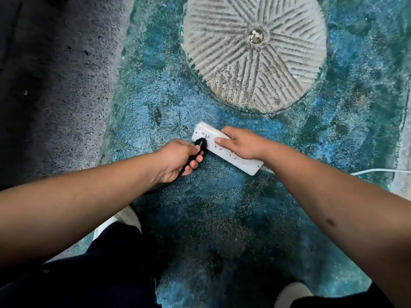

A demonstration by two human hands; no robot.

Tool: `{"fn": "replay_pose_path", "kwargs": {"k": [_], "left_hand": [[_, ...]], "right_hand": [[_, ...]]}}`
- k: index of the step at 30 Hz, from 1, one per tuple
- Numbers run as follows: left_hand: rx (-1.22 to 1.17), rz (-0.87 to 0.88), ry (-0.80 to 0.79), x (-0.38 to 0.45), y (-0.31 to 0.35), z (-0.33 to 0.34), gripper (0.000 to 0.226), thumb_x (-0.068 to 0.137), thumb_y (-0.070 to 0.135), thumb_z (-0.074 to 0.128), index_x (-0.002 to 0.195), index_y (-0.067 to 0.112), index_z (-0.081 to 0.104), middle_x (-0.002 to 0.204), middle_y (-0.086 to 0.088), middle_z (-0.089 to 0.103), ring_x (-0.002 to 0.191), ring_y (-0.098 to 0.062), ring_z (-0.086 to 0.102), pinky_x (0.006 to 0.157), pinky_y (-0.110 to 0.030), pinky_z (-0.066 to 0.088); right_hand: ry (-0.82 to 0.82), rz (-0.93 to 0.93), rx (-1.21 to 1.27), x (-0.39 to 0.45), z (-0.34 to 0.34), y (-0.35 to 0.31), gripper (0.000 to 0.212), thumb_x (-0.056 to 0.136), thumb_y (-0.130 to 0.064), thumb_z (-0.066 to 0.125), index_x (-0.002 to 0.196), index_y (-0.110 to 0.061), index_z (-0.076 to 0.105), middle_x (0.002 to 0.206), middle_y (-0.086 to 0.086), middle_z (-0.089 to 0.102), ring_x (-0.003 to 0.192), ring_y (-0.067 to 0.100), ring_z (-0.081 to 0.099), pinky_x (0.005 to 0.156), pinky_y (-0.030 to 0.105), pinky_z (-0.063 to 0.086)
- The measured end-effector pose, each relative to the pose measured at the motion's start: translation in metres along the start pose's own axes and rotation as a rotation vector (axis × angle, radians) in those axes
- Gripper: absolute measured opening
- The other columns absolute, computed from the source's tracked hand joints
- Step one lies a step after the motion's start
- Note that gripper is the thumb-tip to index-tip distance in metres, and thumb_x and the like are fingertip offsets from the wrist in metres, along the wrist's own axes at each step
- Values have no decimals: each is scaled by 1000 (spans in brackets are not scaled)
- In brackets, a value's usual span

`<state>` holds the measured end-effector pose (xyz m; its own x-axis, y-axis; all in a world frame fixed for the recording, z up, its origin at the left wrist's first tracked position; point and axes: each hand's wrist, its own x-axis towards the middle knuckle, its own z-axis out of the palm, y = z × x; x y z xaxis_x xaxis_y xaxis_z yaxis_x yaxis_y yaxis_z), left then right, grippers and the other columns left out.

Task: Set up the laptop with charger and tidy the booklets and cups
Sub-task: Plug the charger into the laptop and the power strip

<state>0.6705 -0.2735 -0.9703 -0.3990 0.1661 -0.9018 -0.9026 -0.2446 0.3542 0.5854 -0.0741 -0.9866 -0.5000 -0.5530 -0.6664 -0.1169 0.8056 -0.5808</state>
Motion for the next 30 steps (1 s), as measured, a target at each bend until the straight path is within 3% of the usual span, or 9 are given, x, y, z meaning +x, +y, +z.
{"fn": "replay_pose_path", "kwargs": {"k": [3,13,19,24,30], "left_hand": [[-25,-4,4,1,3,3,15,101,8,47,93,3,58,57,-1,59,39,-7,43,32,-16,33],[-31,-27,-35,-1,10,8,18,101,14,49,91,2,58,60,-1,51,36,-4,35,30,-15,26],[-30,6,-77,-2,11,4,19,101,15,50,91,1,59,58,0,52,37,-3,33,30,-15,25],[-12,2,-69,0,15,2,20,101,16,50,91,2,60,57,1,52,37,-4,32,29,-16,25],[-15,15,-69,0,18,-3,20,100,16,51,92,0,62,58,0,52,38,-4,32,30,-16,25]], "right_hand": [[36,-36,-14,-1,-1,2,30,98,-51,44,102,-22,50,84,8,60,72,21,58,59,29,43],[114,-102,-152,-8,-2,2,28,96,-56,41,92,-29,41,75,4,55,65,20,55,58,30,45],[131,-102,-97,-10,-5,3,29,96,-56,41,97,-28,47,81,9,60,72,26,61,65,34,50],[184,-95,-225,-11,-6,-2,42,92,-65,34,97,-24,43,69,4,51,61,19,53,52,26,30],[224,-89,-260,-12,-4,-8,42,94,-63,35,95,-23,46,68,2,51,59,15,50,51,25,27]]}}
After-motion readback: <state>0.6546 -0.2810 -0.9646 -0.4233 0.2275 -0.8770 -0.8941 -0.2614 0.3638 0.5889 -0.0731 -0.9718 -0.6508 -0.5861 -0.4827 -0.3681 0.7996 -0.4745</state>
